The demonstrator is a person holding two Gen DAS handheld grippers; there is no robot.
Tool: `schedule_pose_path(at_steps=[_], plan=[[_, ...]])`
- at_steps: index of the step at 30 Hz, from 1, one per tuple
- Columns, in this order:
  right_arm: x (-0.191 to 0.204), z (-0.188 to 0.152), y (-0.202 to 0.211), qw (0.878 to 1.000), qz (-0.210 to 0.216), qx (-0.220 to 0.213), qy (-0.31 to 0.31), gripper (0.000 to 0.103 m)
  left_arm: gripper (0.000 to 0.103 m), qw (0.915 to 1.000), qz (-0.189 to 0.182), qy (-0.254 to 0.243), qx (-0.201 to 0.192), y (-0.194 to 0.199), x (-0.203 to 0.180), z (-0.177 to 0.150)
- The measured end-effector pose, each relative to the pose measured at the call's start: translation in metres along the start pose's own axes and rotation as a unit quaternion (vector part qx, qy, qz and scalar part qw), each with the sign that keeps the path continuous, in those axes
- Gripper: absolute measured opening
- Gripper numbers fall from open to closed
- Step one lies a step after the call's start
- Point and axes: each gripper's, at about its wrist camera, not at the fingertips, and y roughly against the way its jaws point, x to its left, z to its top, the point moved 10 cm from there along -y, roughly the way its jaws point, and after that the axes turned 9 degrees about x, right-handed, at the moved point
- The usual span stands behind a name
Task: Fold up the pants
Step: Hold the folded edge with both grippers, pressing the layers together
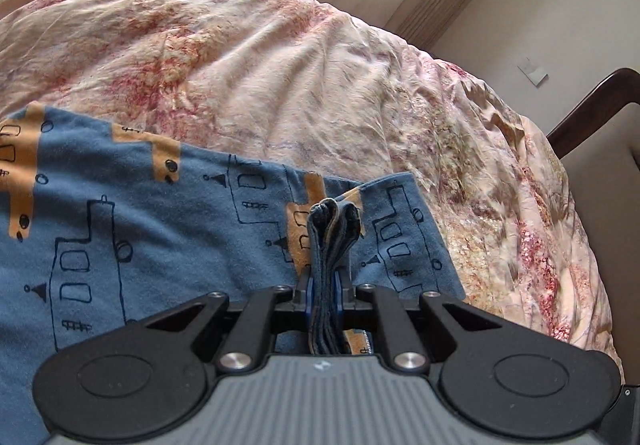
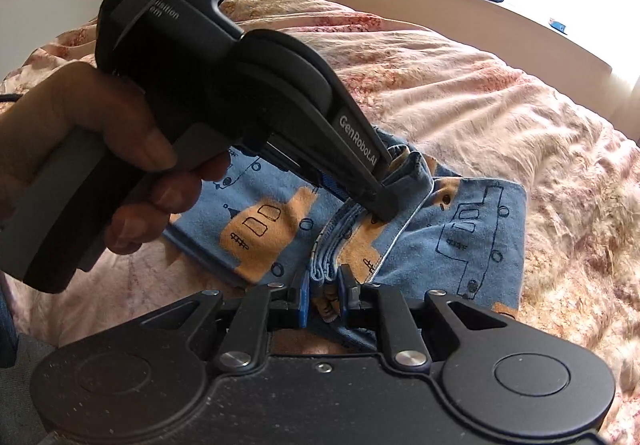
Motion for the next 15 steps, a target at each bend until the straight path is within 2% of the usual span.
schedule_pose_path(at_steps=[15], plan=[[-0.0018, -0.0023, -0.0035, 1.000, 0.005, -0.002, -0.006, 0.017, 0.011, 1.0000, 0.000, 0.000, -0.006, 0.0000, 0.0007, -0.0017]])
